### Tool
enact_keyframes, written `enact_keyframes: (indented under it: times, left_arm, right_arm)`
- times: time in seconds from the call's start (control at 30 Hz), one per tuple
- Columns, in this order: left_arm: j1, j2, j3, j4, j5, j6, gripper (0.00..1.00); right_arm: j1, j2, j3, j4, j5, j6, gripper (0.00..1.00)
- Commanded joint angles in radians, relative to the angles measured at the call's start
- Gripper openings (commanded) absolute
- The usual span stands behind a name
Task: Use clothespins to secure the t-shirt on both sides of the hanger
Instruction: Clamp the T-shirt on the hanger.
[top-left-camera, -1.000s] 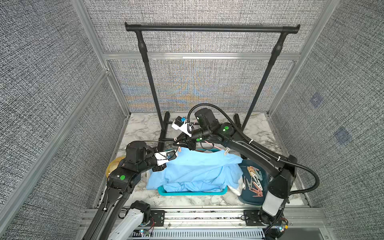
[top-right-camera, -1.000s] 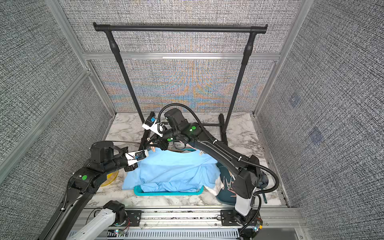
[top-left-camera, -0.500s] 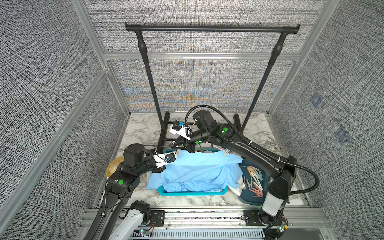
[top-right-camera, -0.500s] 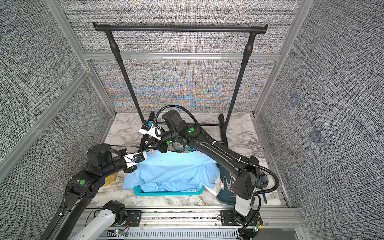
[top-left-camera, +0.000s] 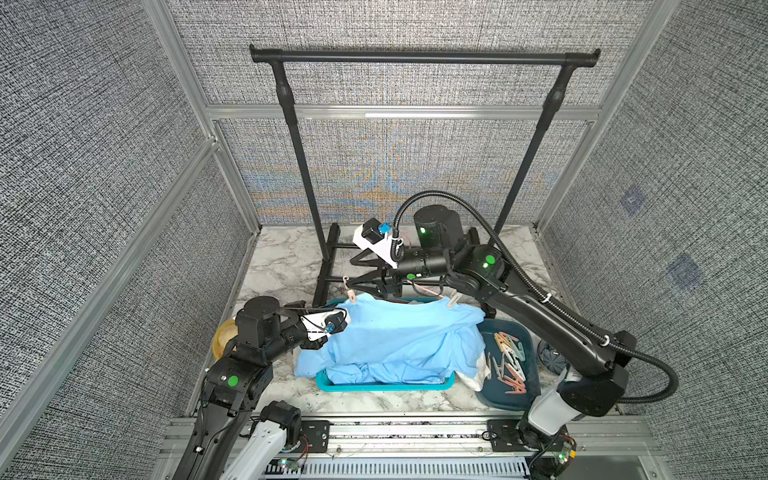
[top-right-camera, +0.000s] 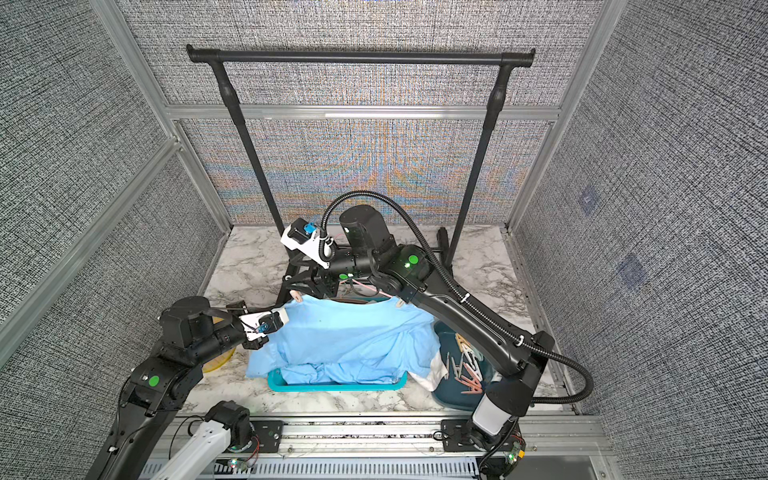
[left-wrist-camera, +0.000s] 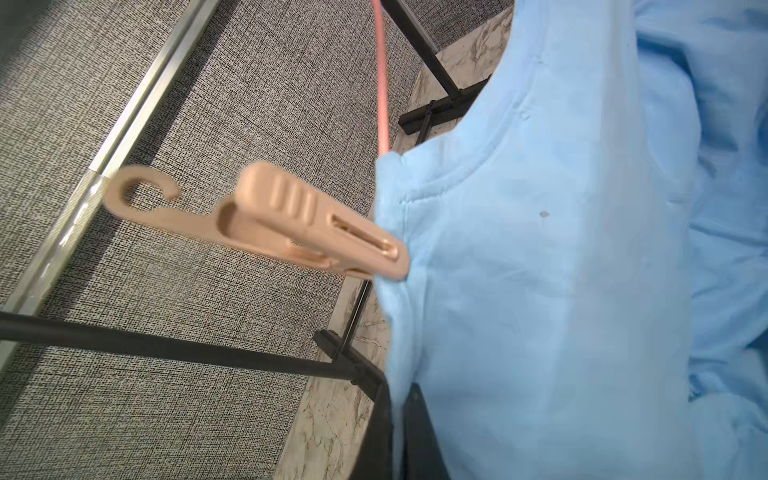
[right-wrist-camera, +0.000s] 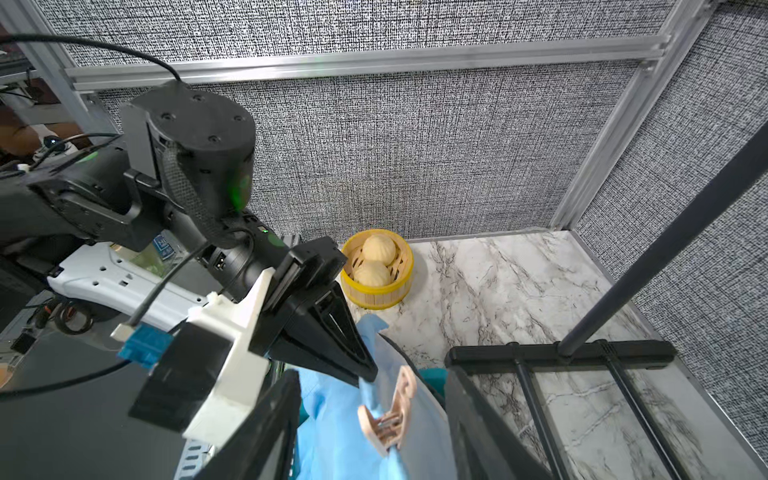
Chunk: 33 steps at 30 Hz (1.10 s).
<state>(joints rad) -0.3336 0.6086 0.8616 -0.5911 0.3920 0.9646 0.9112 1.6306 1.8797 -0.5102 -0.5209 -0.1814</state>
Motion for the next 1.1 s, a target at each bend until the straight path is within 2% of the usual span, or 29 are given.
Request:
enact_keyframes:
  times: [0.0, 0.1, 0.2, 0.3, 0.53, 0.67, 0.83, 0.9, 1.07]
  left_arm:
    - [0.0, 0.0, 0.009, 0.005, 0.021, -0.011, 0.0]
    - [0.0, 0.002, 0.016, -0.008, 0.033, -0.012, 0.0]
    - [-0.002, 0.002, 0.016, -0.012, 0.043, -0.012, 0.0]
    - [0.0, 0.003, 0.016, -0.013, 0.044, -0.01, 0.0]
    - [0.0, 0.001, 0.023, -0.021, 0.052, -0.006, 0.0]
    - [0.0, 0.003, 0.018, -0.022, 0.059, -0.003, 0.0]
    - [-0.001, 0.011, 0.017, -0.013, 0.058, -0.001, 0.0]
    - [0.0, 0.013, 0.018, -0.014, 0.058, 0.0, 0.0]
    - [0.0, 0.014, 0.019, -0.013, 0.055, 0.003, 0.0]
  right_arm:
    - [0.002, -0.005, 0.003, -0.021, 0.025, -0.02, 0.61]
    - [0.002, 0.012, 0.007, -0.088, -0.017, -0.078, 0.73]
    - [0.003, 0.029, 0.01, -0.127, -0.057, -0.098, 0.79]
    - [0.005, 0.04, 0.004, -0.128, -0.092, -0.106, 0.81]
    - [0.008, 0.096, 0.04, -0.136, -0.045, -0.107, 0.8]
    - [0.018, 0.118, 0.055, -0.14, -0.05, -0.108, 0.67]
    - [0.026, 0.12, 0.054, -0.142, -0.053, -0.105, 0.35]
    - [0.028, 0.117, 0.044, -0.144, -0.053, -0.108, 0.24]
    - [0.039, 0.121, 0.039, -0.172, -0.028, -0.131, 0.18]
